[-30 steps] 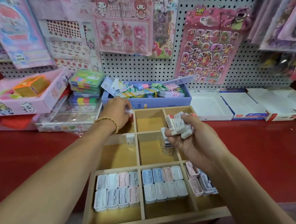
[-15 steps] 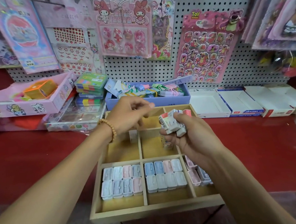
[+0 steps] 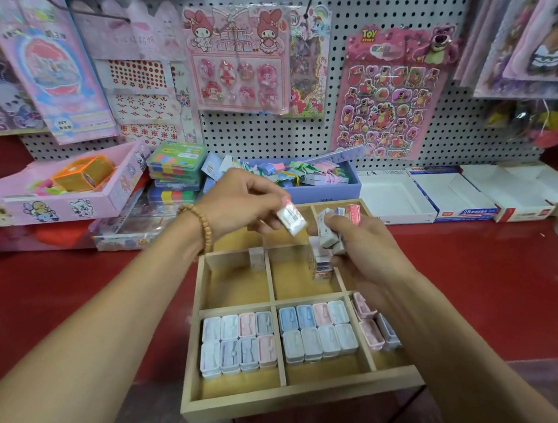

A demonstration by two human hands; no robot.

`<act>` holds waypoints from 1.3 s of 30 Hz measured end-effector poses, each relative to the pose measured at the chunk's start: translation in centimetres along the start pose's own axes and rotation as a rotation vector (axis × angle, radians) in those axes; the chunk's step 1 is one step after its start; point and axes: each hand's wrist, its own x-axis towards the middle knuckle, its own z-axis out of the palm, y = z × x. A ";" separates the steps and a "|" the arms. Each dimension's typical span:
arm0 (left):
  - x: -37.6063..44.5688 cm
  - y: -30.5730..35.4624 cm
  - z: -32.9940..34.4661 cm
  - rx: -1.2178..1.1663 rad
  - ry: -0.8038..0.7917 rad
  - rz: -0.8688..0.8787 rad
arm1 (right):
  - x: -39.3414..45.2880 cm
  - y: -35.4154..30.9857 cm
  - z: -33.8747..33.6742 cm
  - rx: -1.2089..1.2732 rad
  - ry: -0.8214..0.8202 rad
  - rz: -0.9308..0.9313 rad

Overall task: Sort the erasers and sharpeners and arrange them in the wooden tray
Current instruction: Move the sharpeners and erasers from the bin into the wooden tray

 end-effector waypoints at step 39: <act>-0.6 -1.6 1.2 -0.038 -0.149 0.126 | 0.9 0.4 0.5 0.070 -0.068 -0.028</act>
